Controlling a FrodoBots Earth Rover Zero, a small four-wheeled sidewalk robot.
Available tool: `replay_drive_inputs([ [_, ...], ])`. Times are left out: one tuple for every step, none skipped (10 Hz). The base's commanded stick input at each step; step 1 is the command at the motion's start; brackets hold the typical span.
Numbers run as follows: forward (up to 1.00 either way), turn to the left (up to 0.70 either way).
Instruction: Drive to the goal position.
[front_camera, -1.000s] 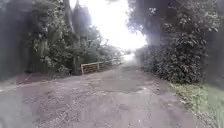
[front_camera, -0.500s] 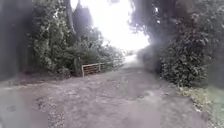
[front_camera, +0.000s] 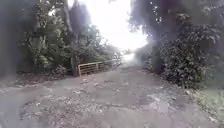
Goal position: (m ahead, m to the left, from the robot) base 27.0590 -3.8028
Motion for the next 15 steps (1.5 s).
replay_drive_inputs([
  [0.70,0.00],
  [0.70,0.00],
  [0.70,0.00],
  [0.70,0.00],
  [0.70,0.00],
  [0.70,0.00],
  [0.70,0.00],
  [0.70,0.00],
  [0.70,0.00],
  [0.70,-0.35],
  [0.70,-0.35],
  [0.70,-0.35],
  [0.70,-0.35],
  [0.70,-0.35],
  [0.70,-0.35],
])
